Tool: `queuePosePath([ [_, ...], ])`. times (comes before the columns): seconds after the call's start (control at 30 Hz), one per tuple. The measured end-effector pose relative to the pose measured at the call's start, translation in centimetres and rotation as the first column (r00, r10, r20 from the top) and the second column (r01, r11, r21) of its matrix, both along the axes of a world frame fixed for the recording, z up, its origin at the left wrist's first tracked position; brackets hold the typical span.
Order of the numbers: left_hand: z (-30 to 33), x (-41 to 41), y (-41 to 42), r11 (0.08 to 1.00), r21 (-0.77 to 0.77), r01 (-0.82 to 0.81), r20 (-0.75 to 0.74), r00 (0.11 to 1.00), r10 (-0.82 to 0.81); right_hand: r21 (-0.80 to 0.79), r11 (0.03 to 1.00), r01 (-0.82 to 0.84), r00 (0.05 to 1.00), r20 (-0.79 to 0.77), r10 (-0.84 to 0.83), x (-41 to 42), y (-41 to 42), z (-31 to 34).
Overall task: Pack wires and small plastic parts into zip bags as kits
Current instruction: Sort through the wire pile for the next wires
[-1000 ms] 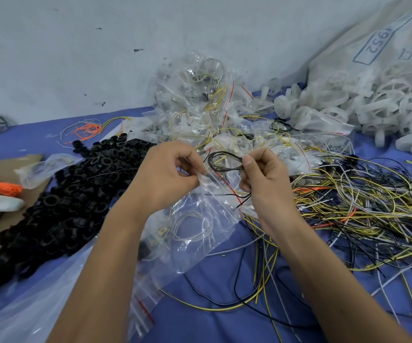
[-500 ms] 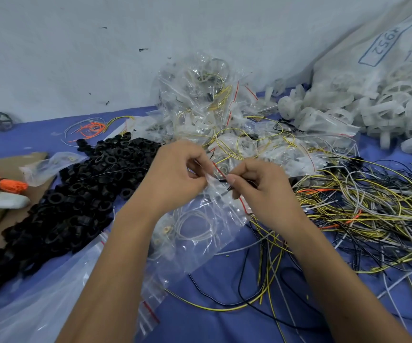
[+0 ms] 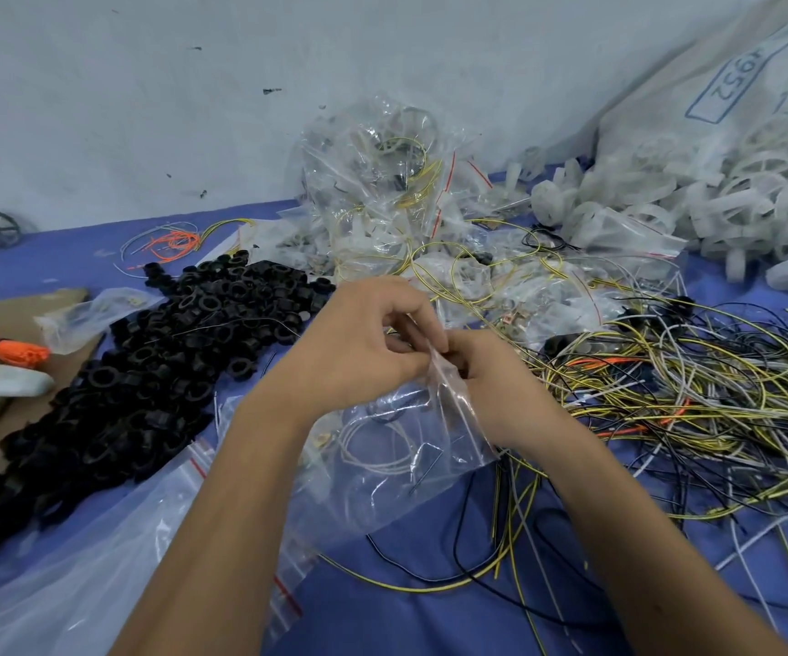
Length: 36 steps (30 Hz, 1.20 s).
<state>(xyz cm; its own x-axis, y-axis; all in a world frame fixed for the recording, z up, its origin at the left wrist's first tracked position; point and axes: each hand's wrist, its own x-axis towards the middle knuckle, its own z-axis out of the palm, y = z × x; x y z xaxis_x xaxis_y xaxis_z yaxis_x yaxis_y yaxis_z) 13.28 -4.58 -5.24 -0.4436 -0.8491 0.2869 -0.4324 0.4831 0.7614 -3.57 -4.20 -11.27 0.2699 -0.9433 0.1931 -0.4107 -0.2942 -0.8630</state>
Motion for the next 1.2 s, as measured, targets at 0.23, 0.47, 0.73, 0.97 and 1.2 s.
queuePosePath([
  [0.23, 0.1, -0.7, 0.1, 0.990, 0.073, 0.122, -0.082, 0.990, -0.116, 0.018, 0.988, -0.152, 0.986, -0.063, 0.153, 0.6, 1.1, 0.5],
  [0.47, 0.2, 5.0, -1.3, 0.991, 0.091, -0.095, -0.059, 0.993, 0.101, 0.095, 0.988, 0.125, 0.987, -0.110, -0.115, -0.3, 0.8, -0.3],
  [0.73, -2.7, 9.5, -2.4, 0.934, 0.280, -0.223, 0.208, 0.964, 0.168, 0.141, 0.984, -0.111, 0.993, -0.025, 0.115, 0.3, 1.1, -0.3],
  [0.97, -2.7, 7.6, -2.1, 0.938, 0.316, -0.145, 0.115, 0.987, 0.114, 0.243, 0.949, -0.201, 0.970, 0.181, 0.159, 1.7, 1.3, -0.2],
  [1.2, -2.9, 6.7, -2.1, 0.941, 0.333, -0.062, 0.158, 0.987, 0.009, 0.033, 0.988, -0.149, 0.987, -0.054, 0.150, 1.6, 2.1, -1.0],
])
